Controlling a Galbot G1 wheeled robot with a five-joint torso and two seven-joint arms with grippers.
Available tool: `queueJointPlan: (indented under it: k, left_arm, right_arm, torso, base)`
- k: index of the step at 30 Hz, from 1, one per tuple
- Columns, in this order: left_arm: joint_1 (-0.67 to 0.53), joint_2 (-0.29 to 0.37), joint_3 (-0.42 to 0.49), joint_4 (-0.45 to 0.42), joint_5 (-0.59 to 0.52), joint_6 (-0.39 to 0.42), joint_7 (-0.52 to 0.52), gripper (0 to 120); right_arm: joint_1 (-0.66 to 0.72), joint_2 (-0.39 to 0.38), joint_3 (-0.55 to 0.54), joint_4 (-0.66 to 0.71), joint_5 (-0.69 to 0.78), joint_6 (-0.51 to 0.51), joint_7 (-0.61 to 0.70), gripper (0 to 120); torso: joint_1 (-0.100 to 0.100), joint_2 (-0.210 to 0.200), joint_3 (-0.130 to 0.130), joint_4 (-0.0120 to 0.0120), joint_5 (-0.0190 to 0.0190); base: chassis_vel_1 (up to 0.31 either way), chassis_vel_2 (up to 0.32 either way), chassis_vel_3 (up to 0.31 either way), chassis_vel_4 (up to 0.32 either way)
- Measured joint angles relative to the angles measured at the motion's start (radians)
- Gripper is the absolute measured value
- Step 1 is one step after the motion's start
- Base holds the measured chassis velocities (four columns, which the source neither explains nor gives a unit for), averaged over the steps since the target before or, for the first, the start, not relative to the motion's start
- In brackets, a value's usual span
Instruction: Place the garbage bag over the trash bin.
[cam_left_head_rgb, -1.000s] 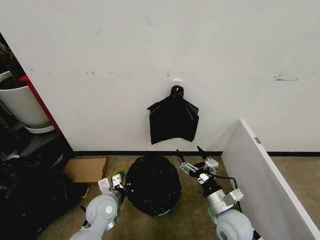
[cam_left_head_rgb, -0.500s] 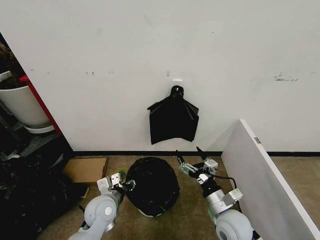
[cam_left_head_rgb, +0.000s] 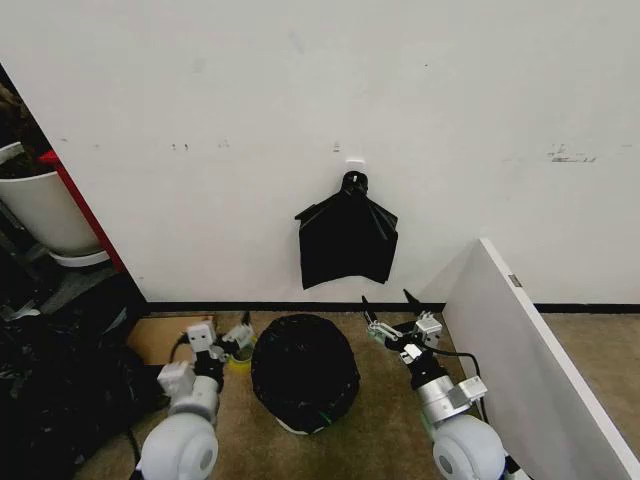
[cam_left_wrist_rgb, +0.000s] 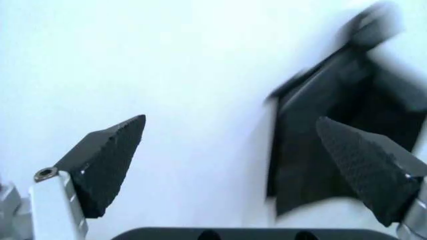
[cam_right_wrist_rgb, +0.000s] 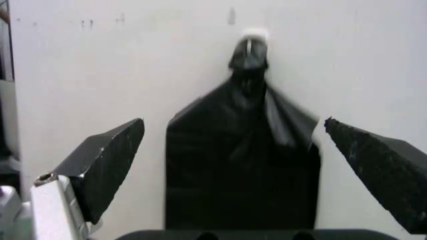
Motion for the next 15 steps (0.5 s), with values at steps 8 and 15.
queueJointPlan:
  k: [8, 15]
  left_arm:
    - [0.123, -0.14, -0.027, -0.173, 0.043, -0.162, 0.103, 100]
    - [0.15, -0.188, -0.037, -0.234, -0.015, -0.044, 0.127, 100]
  right_arm:
    - [-0.068, 0.057, 0.042, 0.157, -0.004, -0.157, 0.076, 100]
    - [-0.099, 0.074, 0.074, 0.255, 0.02, -0.26, 0.121, 100]
  torso:
    - [0.0, 0.0, 0.0, 0.0001, 0.0005]
    - [0.0, 0.0, 0.0, 0.0002, 0.0001]
  base:
    - [0.0, 0.0, 0.0, 0.0]
    - [0.0, 0.0, 0.0, 0.0]
